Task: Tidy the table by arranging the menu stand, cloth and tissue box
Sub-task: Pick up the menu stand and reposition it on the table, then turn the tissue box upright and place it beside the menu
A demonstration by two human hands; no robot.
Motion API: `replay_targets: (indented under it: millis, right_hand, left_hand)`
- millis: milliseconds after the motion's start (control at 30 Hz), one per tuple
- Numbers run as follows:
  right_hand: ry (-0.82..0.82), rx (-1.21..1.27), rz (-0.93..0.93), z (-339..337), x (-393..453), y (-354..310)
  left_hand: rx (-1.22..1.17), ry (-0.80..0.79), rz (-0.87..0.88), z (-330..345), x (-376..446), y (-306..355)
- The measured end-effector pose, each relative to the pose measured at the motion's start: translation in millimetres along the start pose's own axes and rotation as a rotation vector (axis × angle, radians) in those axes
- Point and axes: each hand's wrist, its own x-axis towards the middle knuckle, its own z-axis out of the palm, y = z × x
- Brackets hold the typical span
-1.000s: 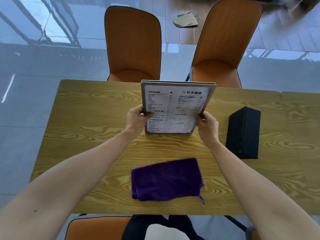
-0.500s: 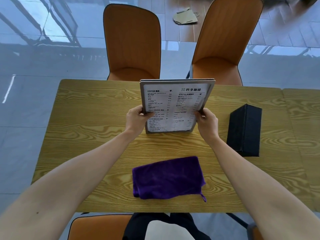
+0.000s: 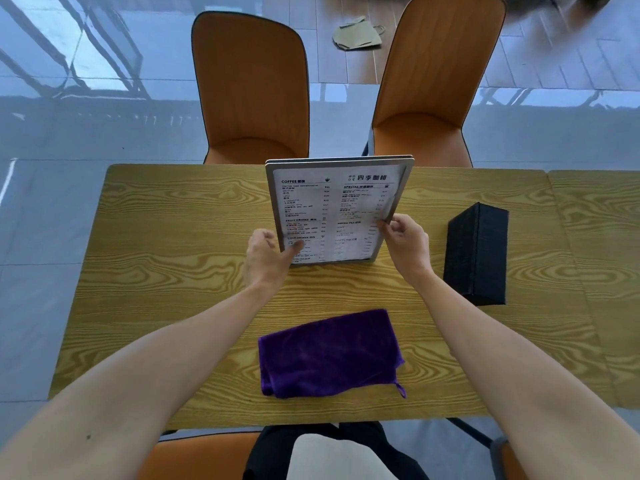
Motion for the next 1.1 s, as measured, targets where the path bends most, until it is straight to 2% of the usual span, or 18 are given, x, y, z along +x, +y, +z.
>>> replay_targets:
  millis: [67,167,367,533,800,967,1100]
  right_hand:
    - [-0.009,-0.036,-0.019,-7.2,-1.0,1.6]
    - [0.003,-0.119,-0.04,-20.6,-1.6,6.2]
    - [0.067,-0.156,-0.087,-60.6,-3.7,16.3]
    - [0.126,-0.163,-0.077,-107.3,-3.5,35.1]
    - [0.119,-0.206,-0.092,-178.8,15.3,72.6]
    - [0.01,-0.283,-0.072,-203.7,35.6,91.9]
    - [-0.092,-0.272,-0.041,-213.5,53.7,100.6]
  left_hand:
    - [0.105,0.0,-0.037,8.7,-13.0,-4.3]
    - [0.063,-0.036,0.003,24.5,-30.5,-3.6]
    - [0.027,-0.157,0.272,60.8,-56.4,34.2]
    - [0.105,-0.314,0.425,97.9,-71.5,86.4]
    - [0.151,-0.442,0.391,164.1,-110.6,140.9]
    - [0.047,-0.565,0.285,200.5,-134.4,151.2]
    - [0.03,-0.564,0.211,221.8,-149.0,154.9]
